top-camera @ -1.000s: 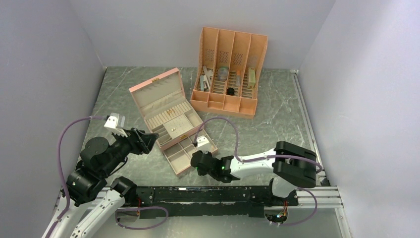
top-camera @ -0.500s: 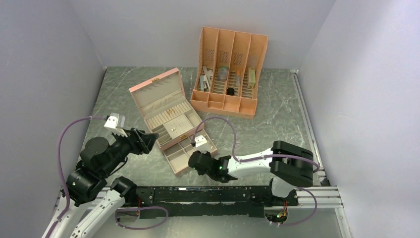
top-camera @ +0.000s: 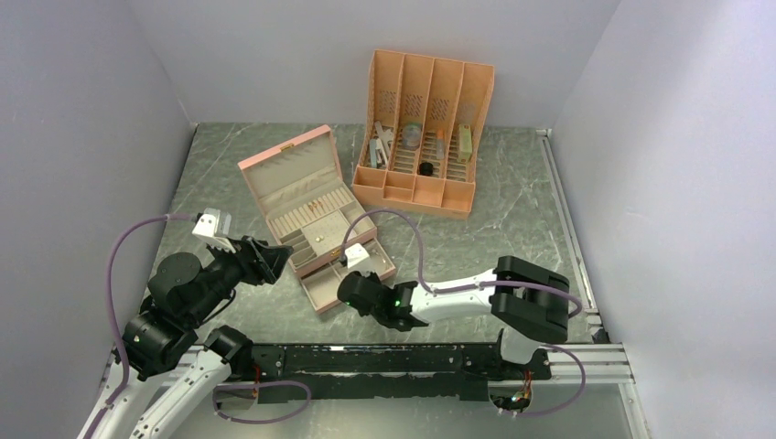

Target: Organize the mixed jewelry

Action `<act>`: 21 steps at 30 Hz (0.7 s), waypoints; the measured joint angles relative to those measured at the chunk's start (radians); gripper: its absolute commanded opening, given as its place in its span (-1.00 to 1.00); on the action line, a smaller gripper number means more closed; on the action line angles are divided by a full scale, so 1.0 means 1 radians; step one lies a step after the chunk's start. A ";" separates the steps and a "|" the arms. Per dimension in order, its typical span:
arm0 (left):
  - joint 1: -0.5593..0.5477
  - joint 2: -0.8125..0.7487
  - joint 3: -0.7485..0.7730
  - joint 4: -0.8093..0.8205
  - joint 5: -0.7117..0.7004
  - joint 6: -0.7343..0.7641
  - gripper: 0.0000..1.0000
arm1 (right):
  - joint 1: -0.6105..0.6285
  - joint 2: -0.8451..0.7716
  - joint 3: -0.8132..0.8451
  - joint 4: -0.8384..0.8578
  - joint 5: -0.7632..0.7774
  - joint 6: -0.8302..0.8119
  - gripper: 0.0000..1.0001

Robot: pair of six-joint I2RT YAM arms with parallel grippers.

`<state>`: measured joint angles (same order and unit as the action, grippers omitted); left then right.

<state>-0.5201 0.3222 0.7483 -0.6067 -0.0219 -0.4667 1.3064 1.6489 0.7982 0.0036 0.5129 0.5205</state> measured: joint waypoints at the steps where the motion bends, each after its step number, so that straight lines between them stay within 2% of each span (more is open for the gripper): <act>1: 0.000 0.000 0.000 0.000 0.000 0.000 0.45 | -0.002 0.006 0.007 -0.001 0.000 -0.009 -1.00; 21: 0.000 0.000 0.000 0.000 0.000 0.000 0.46 | -0.147 0.196 0.182 0.103 -0.070 -0.117 -1.00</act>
<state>-0.5201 0.3218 0.7483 -0.6067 -0.0219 -0.4667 1.1591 1.8454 0.9802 0.1066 0.4431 0.4038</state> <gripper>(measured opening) 0.726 0.032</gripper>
